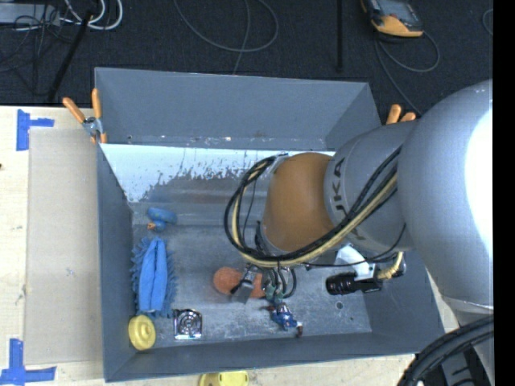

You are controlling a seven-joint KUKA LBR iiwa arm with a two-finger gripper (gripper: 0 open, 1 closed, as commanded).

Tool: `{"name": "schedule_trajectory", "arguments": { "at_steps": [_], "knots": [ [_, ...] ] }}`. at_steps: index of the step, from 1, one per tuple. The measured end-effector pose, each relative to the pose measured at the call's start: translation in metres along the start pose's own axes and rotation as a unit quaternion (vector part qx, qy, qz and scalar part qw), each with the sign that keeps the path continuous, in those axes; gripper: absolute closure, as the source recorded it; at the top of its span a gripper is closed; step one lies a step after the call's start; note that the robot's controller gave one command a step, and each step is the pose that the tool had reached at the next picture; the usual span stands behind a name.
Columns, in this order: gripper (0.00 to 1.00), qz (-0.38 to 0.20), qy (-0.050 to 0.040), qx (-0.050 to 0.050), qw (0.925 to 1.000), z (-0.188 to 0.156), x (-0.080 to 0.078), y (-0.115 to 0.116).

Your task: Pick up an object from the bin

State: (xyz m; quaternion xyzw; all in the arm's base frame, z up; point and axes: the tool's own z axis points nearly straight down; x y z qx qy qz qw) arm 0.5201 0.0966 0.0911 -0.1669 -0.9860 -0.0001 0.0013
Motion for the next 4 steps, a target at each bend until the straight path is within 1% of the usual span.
{"name": "schedule_trajectory", "arguments": {
  "at_steps": [1, 2, 4],
  "knots": [
    [1.00, 0.000, -0.0004, 0.000, 1.0000, -0.020, 0.000, 0.000],
    [1.00, 0.000, -0.0025, -0.001, 1.0000, -0.032, -0.001, 0.000],
    [1.00, -0.001, 0.0008, 0.001, 1.0000, -0.046, 0.000, -0.001]
  ]
}}
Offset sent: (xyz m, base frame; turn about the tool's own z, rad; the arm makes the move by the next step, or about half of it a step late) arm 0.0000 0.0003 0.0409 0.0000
